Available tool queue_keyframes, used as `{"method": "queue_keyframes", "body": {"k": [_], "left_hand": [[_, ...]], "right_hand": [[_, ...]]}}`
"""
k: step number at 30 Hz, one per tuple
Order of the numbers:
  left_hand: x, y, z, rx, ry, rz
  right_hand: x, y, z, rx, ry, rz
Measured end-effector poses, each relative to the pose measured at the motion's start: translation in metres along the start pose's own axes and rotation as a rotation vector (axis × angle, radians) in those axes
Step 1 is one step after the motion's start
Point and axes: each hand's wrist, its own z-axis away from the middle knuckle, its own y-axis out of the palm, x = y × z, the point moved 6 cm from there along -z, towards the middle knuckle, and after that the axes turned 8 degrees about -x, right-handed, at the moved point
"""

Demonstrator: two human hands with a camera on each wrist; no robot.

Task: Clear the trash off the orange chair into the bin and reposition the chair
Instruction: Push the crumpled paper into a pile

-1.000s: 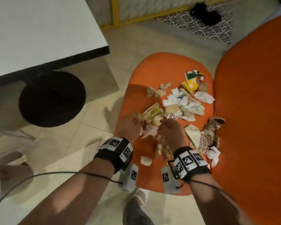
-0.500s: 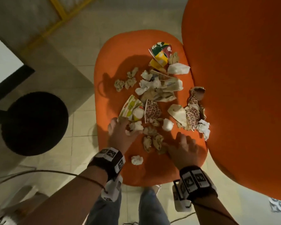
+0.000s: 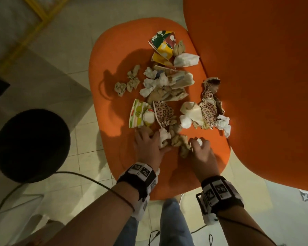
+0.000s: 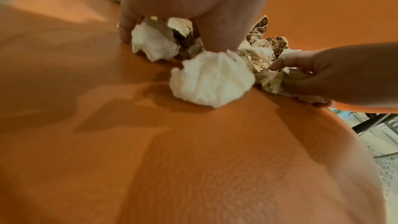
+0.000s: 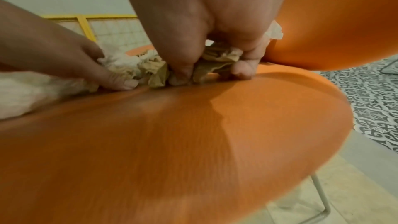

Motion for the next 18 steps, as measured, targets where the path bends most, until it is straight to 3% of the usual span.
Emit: {"method": "queue_keyframes", "body": {"k": [3,6,9,12,18], "left_hand": [[-0.003,0.001,0.0,-0.017,0.039,-0.03],[-0.003,-0.002,-0.003,-0.024,0.035,-0.015],[-0.005,-0.007,-0.005,-0.03,-0.083,0.2],[-0.015,-0.008,-0.009,-0.007,-0.179,0.285],[-0.026,0.002,-0.007,0.075,-0.1,0.039]], "right_hand": [[-0.017,-0.014,-0.007,0.035,0.138,-0.11],[-0.03,-0.052,-0.013,-0.155,0.251,-0.196],[-0.045,-0.078,-0.025,-0.257,0.353,-0.139],[-0.058,-0.07,-0.047,-0.178,0.367,-0.029],[-0.061,-0.045,-0.067,-0.042,0.291,0.169]]}}
